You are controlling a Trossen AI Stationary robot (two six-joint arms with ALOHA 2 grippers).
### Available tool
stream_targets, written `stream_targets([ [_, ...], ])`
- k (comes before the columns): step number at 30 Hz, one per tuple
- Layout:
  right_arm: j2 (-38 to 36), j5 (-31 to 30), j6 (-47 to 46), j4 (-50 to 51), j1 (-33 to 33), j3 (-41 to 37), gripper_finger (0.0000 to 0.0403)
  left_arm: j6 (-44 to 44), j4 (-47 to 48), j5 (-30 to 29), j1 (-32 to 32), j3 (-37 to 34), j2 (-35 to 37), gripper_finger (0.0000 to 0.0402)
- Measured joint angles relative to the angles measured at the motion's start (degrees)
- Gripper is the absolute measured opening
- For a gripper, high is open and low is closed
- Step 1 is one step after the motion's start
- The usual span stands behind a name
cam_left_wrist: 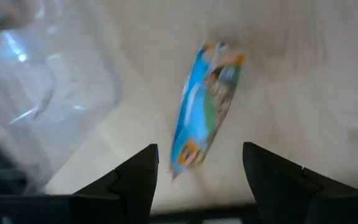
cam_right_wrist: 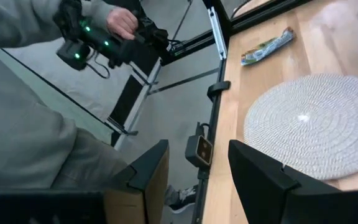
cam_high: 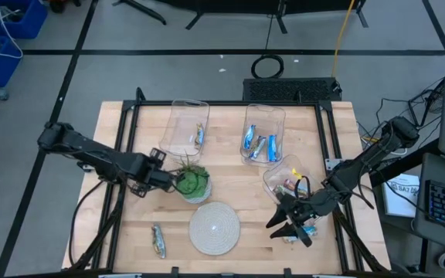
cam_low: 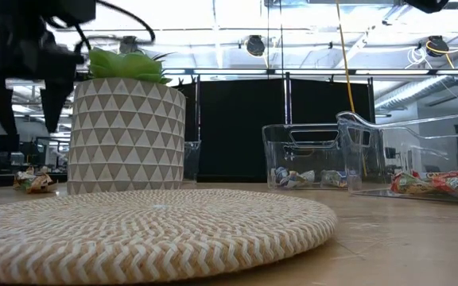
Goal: Pick and place Granola Bars by type
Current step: Put the yellow granola bar into the top left transparent bin
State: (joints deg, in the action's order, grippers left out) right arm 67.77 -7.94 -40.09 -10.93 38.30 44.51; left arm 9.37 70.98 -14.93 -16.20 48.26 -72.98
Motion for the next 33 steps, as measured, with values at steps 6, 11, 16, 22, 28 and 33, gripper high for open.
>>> stream_targets([
  [6, 0.0, -1.1, 2.6, 0.0, -0.8, 0.0, 0.0157, -0.1, 7.7, 2.3, 0.5, 0.7, 6.5, 0.0239],
  [11, 0.0, -1.0, 3.3, 0.0, -1.7, 0.0, 0.0157, -0.9, 7.0, 1.2, 3.3, 0.6, 9.3, 0.0239],
  [16, 0.0, -0.9, 3.9, 0.0, -1.9, 0.0, 0.0157, 0.1, 6.4, 1.9, 9.4, -0.6, 9.4, 0.0239],
  [22, 0.0, -0.8, 2.1, -0.4, -1.9, 0.0, 0.0157, -0.4, 3.4, 2.3, 17.4, -0.5, 7.1, 0.0239],
  [28, 0.0, 0.4, 2.0, -0.7, -1.8, 0.0, 0.0157, -17.4, -0.7, 2.9, 22.7, 1.0, 7.2, 0.0239],
  [33, 0.0, 3.7, 2.2, 0.8, -1.9, 0.0, 0.0157, -60.3, -0.8, 12.2, 24.0, 4.0, 7.8, 0.0239],
])
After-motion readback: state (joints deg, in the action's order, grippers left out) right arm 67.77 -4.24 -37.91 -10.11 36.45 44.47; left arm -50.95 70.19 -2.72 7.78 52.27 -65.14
